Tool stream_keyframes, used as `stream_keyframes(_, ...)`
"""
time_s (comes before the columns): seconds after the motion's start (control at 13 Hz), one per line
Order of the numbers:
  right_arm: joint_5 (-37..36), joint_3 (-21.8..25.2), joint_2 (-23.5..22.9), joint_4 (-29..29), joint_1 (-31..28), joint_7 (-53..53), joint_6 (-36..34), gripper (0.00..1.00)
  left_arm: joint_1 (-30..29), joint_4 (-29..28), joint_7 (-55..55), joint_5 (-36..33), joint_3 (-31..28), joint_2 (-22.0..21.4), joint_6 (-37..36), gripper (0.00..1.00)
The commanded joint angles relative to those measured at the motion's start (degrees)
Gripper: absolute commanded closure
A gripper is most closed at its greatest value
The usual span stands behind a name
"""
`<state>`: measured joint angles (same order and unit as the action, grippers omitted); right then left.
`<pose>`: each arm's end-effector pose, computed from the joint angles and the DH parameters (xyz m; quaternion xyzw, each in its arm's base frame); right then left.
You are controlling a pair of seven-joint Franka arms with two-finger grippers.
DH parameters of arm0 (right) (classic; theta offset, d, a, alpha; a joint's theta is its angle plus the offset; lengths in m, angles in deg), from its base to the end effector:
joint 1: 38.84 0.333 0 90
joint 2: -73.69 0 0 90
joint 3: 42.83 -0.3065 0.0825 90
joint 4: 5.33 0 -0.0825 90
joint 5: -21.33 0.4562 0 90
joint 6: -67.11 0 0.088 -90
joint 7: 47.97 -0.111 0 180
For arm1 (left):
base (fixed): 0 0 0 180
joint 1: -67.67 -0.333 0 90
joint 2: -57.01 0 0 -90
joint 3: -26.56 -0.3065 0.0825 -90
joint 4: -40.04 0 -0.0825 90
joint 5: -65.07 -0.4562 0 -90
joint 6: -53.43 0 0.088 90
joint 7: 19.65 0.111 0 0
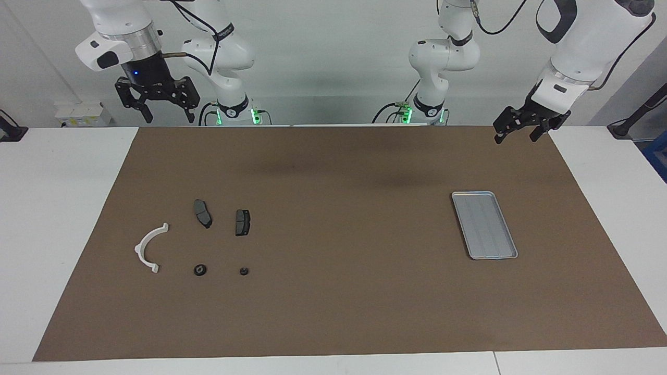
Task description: Pick bearing gear from pile to tray
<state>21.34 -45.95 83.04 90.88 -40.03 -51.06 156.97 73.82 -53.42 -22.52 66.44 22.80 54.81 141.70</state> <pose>0.5760 0.0218 0.6498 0.9996 -0.0104 0.0262 0.0032 0.6101 -0.0275 0.5994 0.9996 0.0041 -0.0267 0.0120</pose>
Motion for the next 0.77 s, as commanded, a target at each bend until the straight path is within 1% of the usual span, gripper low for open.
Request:
stream_keyframes(0.0, 1.0, -0.6, 0.0, -0.1, -1.3, 1.3, -0.1, 0.0, 0.0, -0.9, 0.6, -0.9, 0.2, -1.1, 0.5, 0.0)
stream_keyframes(0.69, 1.0, -0.5, 0.1, -0.1, -1.0, 1.8, 0.2, 0.0, 0.0, -0.9, 0.6, -0.9, 0.2, -1.1, 0.4, 0.0)
